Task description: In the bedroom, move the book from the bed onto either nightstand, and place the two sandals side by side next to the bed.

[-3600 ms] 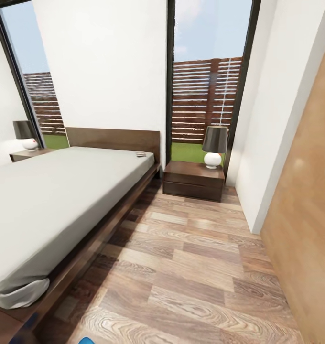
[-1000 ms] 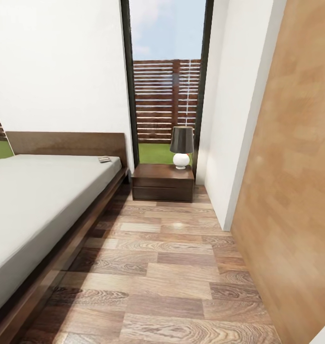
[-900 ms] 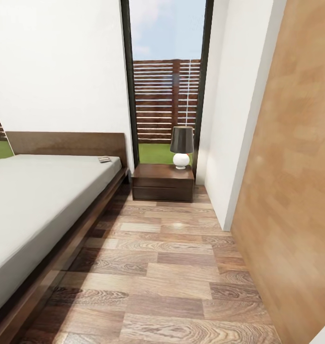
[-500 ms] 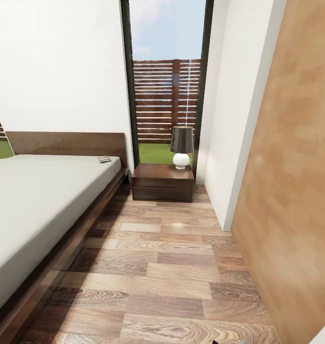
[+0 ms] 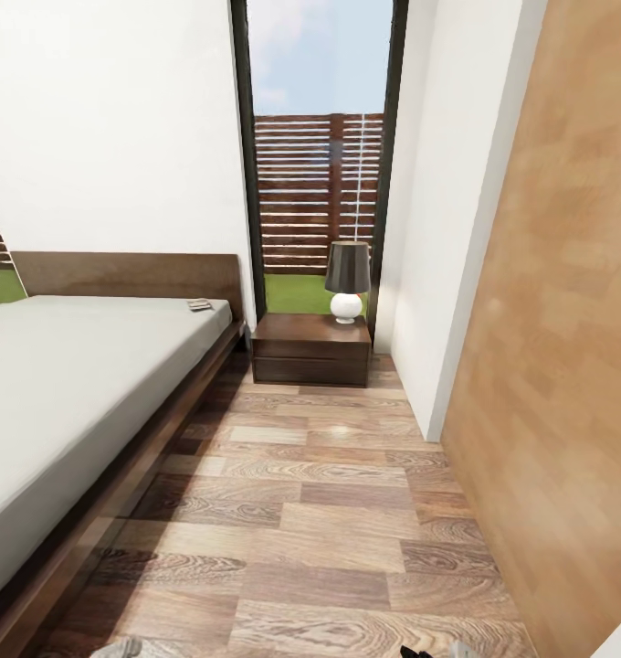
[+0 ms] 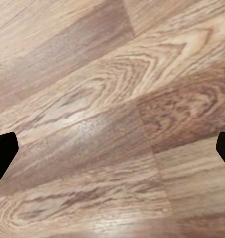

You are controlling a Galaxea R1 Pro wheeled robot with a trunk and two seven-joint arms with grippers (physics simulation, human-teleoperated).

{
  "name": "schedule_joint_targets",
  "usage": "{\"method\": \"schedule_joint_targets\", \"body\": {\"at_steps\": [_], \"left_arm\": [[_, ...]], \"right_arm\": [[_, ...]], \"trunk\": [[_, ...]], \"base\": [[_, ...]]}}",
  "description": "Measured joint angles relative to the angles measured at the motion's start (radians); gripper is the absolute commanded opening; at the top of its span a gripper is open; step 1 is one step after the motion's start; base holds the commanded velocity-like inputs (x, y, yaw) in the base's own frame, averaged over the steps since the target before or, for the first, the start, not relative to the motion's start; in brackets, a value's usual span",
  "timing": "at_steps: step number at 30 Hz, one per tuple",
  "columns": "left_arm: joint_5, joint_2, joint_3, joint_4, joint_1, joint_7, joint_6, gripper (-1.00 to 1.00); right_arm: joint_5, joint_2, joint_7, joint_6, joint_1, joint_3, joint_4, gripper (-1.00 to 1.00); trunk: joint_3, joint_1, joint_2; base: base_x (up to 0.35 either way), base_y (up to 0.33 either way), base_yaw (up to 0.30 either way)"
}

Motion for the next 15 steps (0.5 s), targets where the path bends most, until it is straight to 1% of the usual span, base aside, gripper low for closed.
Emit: {"method": "schedule_joint_targets", "body": {"at_steps": [3,7,11,12,13,15], "left_arm": [[0.0,-0.025,-0.004,-0.071,0.0,0.023,0.059,1.0],[-0.001,-0.063,-0.005,-0.157,-0.001,0.039,0.128,1.0],[-0.003,-0.092,-0.005,-0.207,-0.006,0.063,0.177,1.0],[-0.004,-0.099,-0.005,-0.215,-0.008,0.076,0.185,1.0],[-0.005,-0.115,-0.006,-0.228,-0.011,0.115,0.194,1.0],[-0.005,-0.129,-0.007,-0.239,-0.013,0.156,0.199,1.0]], "right_arm": [[0.0,0.0,-0.003,-0.006,0.0,-0.002,0.001,1.0],[0.0,0.0,-0.006,-0.021,0.0,-0.005,0.003,1.0],[0.0,0.0,-0.007,-0.032,0.0,-0.007,0.004,1.0],[0.0,0.0,-0.007,-0.034,0.0,-0.009,0.004,1.0],[-0.001,0.0,-0.007,-0.036,0.0,-0.012,0.004,1.0],[-0.003,-0.001,-0.007,-0.038,0.0,-0.015,0.004,1.0]], "trunk": [[0.0,0.0,0.0],[0.0,0.0,0.0],[0.0,0.0,0.0],[0.0,0.0,0.0],[0.0,0.0,0.0],[0.0,0.0,0.0]], "base": [[0.0,0.0,0.0],[0.0,0.0,0.0],[0.0,0.0,0.0],[0.0,0.0,0.0],[0.0,0.0,0.0],[0.0,0.0,0.0]]}}
